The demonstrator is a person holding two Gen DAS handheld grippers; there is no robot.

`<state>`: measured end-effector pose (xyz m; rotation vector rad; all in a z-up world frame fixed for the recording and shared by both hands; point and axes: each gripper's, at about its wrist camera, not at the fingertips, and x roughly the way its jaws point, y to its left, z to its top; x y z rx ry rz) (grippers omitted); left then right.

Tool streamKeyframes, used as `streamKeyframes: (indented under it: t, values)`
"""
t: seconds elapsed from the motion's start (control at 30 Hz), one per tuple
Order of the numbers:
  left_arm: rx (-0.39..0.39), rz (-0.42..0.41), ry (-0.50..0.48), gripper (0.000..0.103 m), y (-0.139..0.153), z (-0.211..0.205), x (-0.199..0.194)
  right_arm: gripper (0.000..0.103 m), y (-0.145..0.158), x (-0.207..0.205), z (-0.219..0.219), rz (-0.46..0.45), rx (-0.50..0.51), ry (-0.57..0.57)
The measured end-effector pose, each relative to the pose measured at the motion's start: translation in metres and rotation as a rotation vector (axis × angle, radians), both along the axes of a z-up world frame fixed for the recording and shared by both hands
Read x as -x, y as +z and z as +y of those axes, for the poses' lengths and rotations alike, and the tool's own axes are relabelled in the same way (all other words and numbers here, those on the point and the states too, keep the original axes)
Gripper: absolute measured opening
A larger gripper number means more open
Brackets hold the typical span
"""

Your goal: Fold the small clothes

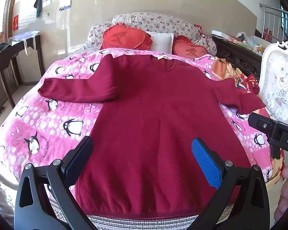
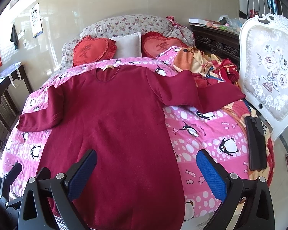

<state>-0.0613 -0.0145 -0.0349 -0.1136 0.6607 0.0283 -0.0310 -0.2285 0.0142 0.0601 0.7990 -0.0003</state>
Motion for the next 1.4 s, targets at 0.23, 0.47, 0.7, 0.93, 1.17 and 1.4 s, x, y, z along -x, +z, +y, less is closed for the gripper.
streamKeyframes:
  t: [0.23,0.47,0.7,0.93,1.17,1.4]
  values:
    - [0.019,0.072,-0.026,0.102,-0.007,0.002,-0.007,0.103,0.0,-0.004,0.006,0.004,0.006,0.01]
    - [0.003,0.083,-0.018,0.102,-0.011,0.001,-0.008,0.103,-0.001,-0.006,0.008,0.007,0.008,0.012]
    - [0.021,0.081,-0.044,0.102,-0.013,0.001,-0.006,0.103,-0.004,-0.006,0.008,0.012,0.004,0.016]
    - [0.044,0.101,-0.038,0.102,-0.015,0.0,-0.008,0.103,-0.003,-0.005,0.008,0.005,-0.001,0.02]
    - [0.055,0.119,-0.003,0.102,-0.012,0.011,-0.011,0.103,-0.005,-0.002,0.003,0.013,-0.019,0.017]
    - [0.087,0.202,0.023,0.102,-0.014,0.023,-0.023,0.102,-0.004,0.004,0.005,-0.014,-0.002,0.042]
